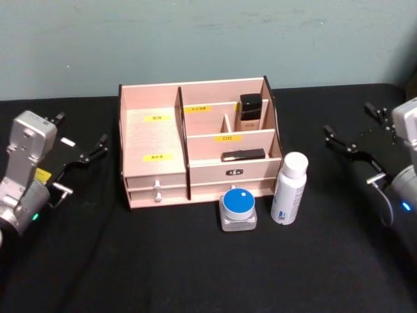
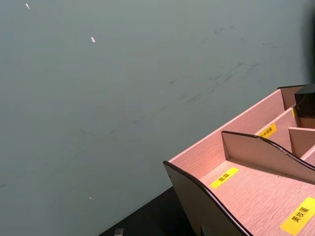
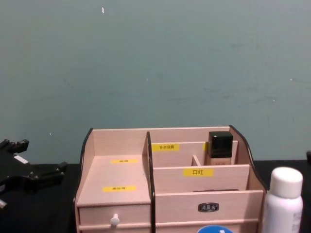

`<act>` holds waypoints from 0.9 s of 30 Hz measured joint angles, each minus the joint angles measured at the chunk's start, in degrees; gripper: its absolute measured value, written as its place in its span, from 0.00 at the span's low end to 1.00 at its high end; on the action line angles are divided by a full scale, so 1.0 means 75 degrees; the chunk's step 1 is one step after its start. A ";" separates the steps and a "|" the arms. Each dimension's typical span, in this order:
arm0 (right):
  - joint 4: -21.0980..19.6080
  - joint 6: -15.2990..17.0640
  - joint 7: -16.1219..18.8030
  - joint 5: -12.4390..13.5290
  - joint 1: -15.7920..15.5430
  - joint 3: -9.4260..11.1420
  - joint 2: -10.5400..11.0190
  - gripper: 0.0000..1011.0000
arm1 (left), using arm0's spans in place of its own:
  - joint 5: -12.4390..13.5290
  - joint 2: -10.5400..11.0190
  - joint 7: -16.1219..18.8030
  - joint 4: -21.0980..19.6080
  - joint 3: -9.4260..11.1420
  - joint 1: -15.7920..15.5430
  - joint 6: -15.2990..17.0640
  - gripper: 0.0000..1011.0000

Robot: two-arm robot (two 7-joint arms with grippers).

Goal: Pick up the facial cleanser and watermelon frost from the table and place them into the tiered storage box.

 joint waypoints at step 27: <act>-0.3837 0.0555 0.0919 0.1665 -0.3121 0.1699 0.1447 0.99 | 0.0000 0.0000 0.0000 0.0000 0.0000 0.0000 0.0000 1.00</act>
